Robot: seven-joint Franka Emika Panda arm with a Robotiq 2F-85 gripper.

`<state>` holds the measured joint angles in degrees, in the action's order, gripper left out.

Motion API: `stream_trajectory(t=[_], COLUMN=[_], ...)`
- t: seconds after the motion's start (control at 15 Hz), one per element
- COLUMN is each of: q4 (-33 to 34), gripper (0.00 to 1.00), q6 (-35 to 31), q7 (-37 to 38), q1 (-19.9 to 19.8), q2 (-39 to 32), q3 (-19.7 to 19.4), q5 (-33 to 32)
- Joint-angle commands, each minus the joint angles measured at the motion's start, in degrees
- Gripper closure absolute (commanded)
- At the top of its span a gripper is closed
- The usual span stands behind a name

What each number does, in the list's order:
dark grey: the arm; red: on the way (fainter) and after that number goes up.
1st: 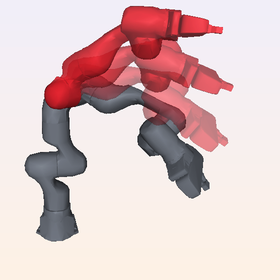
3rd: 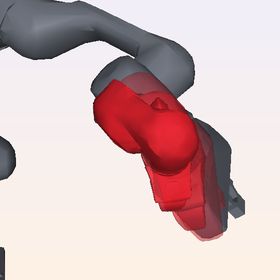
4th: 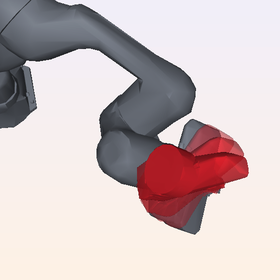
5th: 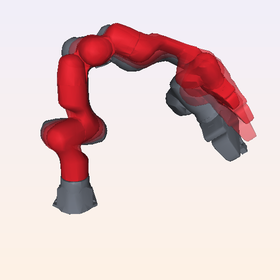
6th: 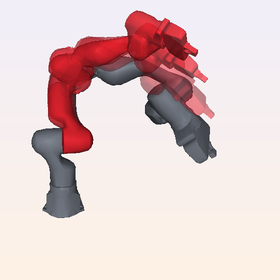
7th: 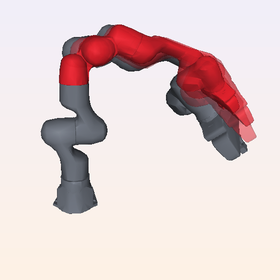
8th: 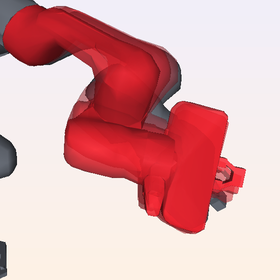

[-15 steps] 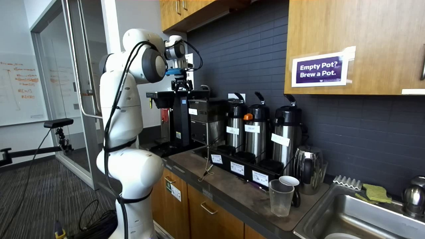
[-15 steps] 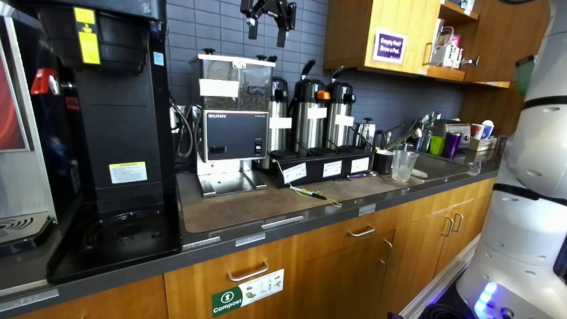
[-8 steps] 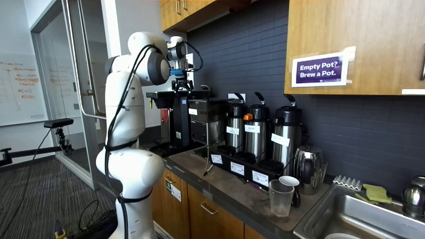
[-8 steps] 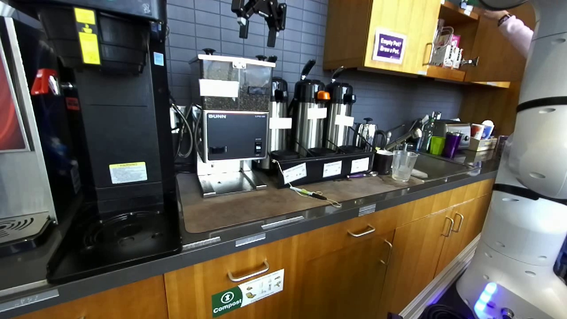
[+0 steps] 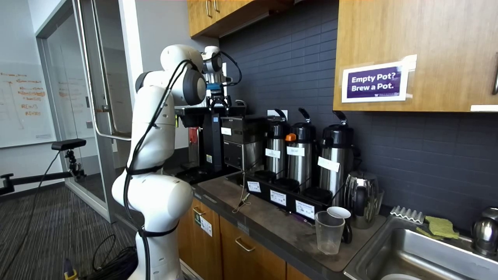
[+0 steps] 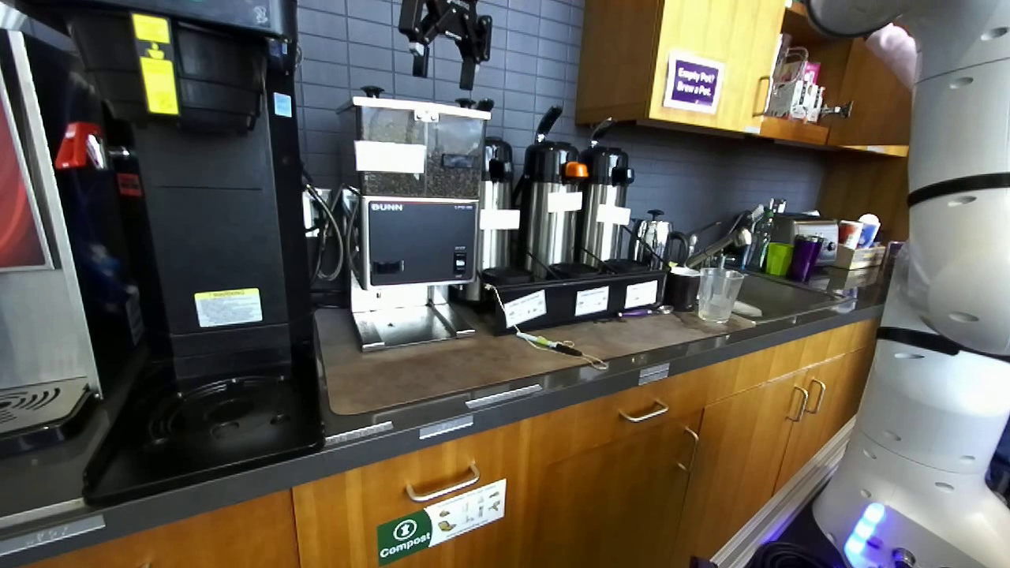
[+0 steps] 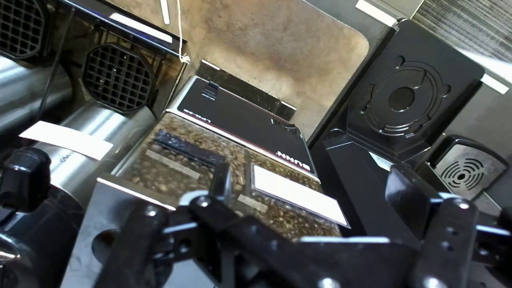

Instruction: Open the lid on the top left side of the coffeemaker.

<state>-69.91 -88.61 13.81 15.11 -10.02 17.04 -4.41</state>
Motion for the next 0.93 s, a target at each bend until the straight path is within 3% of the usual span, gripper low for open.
stream_trajectory(t=[0.0,0.87], q4=[7.3,19.6], gripper=[0.0,0.0], q6=[3.6,6.5], q7=[-1.3,-3.1], q1=[2.0,2.3], q2=[-4.3,-12.9], q3=[-1.6,-0.4], q5=[-1.1,-0.9])
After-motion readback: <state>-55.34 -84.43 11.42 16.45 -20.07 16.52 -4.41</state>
